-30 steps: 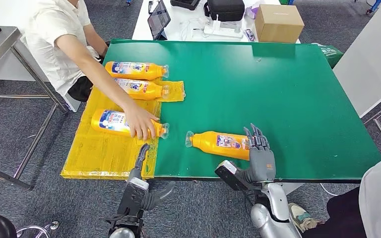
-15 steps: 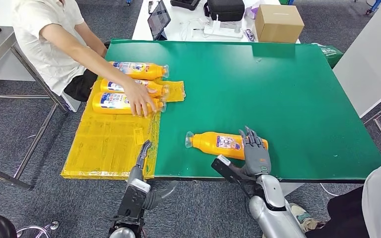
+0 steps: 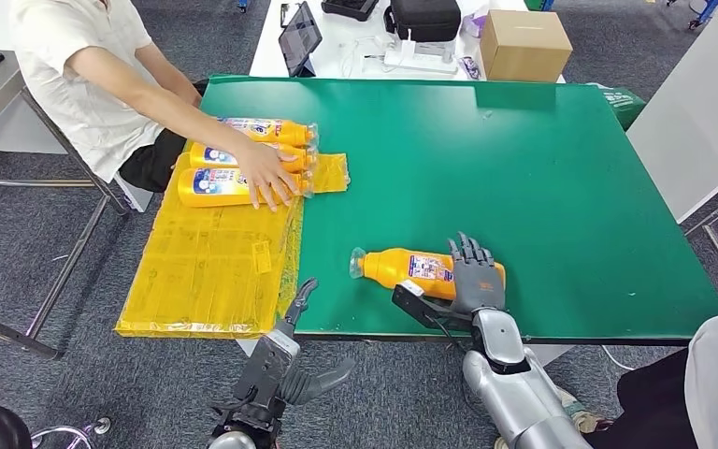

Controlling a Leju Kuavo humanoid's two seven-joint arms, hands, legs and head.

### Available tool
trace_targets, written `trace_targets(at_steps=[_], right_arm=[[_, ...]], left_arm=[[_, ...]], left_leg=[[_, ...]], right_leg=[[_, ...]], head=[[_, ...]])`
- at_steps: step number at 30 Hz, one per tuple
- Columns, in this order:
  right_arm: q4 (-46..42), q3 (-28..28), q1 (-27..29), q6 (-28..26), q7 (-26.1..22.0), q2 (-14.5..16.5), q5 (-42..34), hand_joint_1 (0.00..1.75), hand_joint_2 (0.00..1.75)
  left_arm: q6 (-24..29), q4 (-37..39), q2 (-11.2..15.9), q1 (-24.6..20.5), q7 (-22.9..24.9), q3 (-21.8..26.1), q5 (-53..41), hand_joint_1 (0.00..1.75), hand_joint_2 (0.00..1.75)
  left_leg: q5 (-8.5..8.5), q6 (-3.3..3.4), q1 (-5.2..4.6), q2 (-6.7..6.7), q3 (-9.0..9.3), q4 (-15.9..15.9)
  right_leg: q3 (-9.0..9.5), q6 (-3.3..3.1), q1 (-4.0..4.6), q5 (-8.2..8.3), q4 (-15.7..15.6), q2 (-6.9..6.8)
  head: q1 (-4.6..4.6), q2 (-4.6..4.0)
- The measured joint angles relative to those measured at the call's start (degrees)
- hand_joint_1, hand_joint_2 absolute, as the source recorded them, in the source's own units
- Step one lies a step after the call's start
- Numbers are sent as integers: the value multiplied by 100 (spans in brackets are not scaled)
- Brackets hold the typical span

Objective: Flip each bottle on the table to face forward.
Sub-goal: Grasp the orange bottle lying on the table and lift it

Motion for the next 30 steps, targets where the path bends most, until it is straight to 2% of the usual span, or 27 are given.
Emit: trace_targets(at_steps=[14, 15, 17, 18, 19, 21, 30], right_arm=[[-191, 306, -135, 747, 432, -260, 169, 0, 175], [-188, 317, -160, 831, 465, -279, 145, 13, 175], [-167, 334, -211, 975, 499, -317, 99, 84, 175], [-148, 344, -231, 1026, 503, -336, 76, 127, 175], [-123, 354, -246, 1063, 504, -352, 48, 158, 175], [-69, 368, -261, 1106, 496, -381, -8, 175, 175], [122, 390, -376, 1087, 207, -467, -375, 175, 175]], left_arm=[[-349, -209, 128, 81, 359, -82, 195, 0, 175], [-367, -214, 130, 81, 376, -83, 224, 0, 175], [-382, -225, 133, 80, 395, -83, 256, 0, 175], [-380, -229, 133, 80, 398, -83, 257, 0, 175], [-372, -232, 133, 80, 397, -84, 245, 0, 175], [-338, -237, 133, 77, 378, -84, 198, 0, 175], [-144, -285, 131, 54, 228, -83, 4, 0, 175]], left_leg=[[0, 0, 0, 0, 13, 0], [0, 0, 0, 0, 15, 0], [-1, 0, 0, 0, 21, 0], [-1, 0, 0, 0, 24, 0], [-1, 0, 0, 0, 26, 0], [-1, 1, -1, 0, 29, 0], [1, 2, 0, 0, 39, 0]], right_leg=[[10, 0, 0, 0, -1, 0], [11, 0, 0, 0, -1, 0], [17, 0, 0, -1, -1, 0], [20, 0, 0, -1, -2, 0], [22, 0, 0, -1, -2, 0], [26, 0, 0, 0, -2, 0], [35, 1, 0, 0, -2, 0]], head=[[0, 0], [0, 0], [1, 0], [1, 0], [1, 0], [1, 0], [-1, 0]])
